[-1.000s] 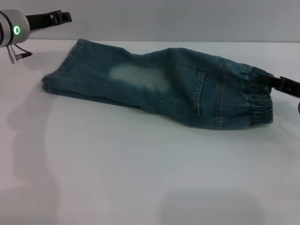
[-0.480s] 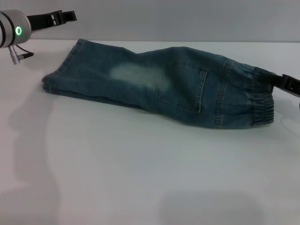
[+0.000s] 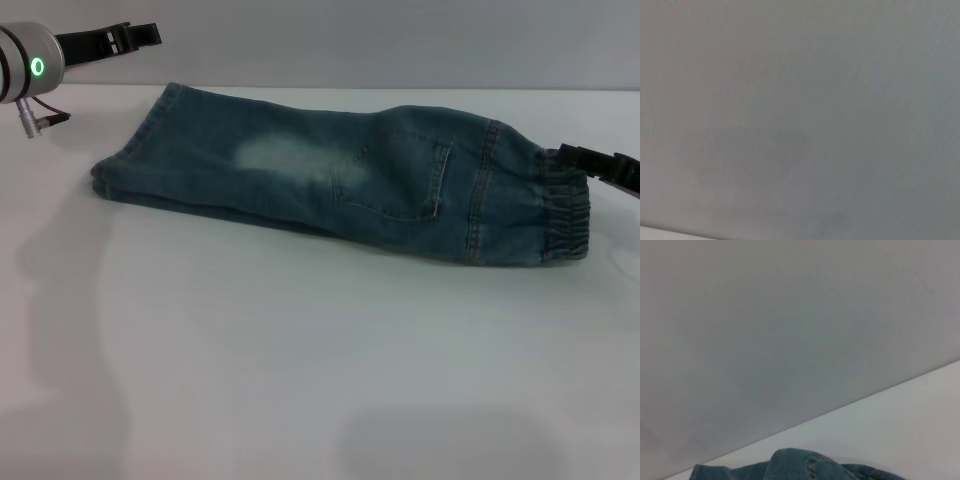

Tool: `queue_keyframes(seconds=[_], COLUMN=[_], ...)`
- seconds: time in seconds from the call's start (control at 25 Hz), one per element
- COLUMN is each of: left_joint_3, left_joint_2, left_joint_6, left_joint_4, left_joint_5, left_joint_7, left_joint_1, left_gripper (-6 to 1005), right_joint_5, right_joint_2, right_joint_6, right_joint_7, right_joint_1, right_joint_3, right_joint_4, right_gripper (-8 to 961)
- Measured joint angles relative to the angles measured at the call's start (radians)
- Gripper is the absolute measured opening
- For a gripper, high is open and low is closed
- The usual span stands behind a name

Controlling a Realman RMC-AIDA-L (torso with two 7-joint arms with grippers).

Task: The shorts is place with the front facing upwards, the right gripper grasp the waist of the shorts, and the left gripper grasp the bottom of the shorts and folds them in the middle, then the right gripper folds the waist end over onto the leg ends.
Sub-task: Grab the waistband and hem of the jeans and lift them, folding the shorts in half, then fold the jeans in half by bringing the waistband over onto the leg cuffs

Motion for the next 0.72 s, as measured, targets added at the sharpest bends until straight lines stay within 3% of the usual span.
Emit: queue_keyframes(seconds=[0.44, 0.72], left_joint_3=[0.0, 0.0], left_joint_2=[-0.003, -0.009], left_joint_6=[0.0, 0.007], left_joint_4=[0.001, 0.006], left_joint_5=[-0.002, -0.063], left_joint_7=[0.007, 0.098], left_joint_1=[-0.004, -0.007], left_gripper=[782, 782], right_joint_5=[0.002, 0.112], right_joint_2=[-0.002, 0.019], right_joint_6=[0.026, -0.036], right_joint_7=[0.005, -0.071], right_joint_1=[-0.021, -0.021], right_joint_3=[0.001, -0.011], right_joint_4=[-0.058, -0.14], right_gripper=[660, 740])
